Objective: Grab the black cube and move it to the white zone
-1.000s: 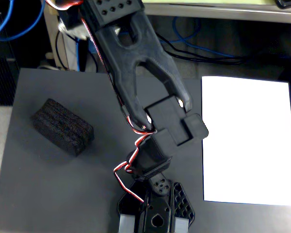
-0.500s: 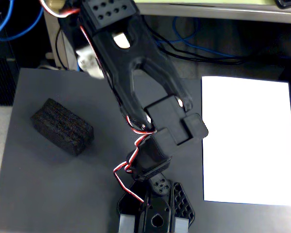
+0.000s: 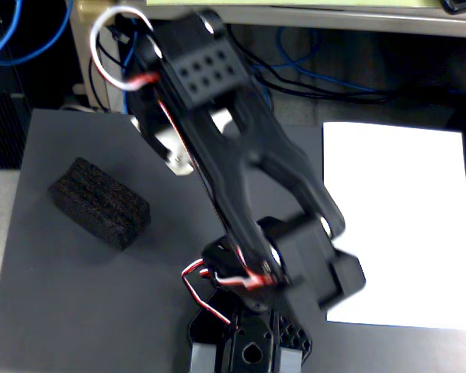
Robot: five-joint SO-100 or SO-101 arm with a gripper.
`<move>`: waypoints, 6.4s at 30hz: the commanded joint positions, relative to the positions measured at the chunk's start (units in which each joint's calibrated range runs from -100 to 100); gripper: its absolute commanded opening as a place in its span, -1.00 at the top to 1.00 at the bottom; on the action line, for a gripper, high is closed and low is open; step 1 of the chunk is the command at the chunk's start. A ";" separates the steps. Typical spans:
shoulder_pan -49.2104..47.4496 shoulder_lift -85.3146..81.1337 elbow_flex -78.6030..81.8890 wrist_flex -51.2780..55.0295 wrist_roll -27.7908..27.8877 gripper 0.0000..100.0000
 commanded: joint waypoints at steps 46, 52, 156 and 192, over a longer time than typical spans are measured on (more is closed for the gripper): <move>-26.58 11.54 -16.88 -3.26 -14.09 0.96; -22.01 14.64 -16.61 -6.86 -13.83 0.74; 71.14 -0.81 23.19 -36.37 -15.82 0.97; 62.83 17.75 -10.63 -16.30 -20.53 0.38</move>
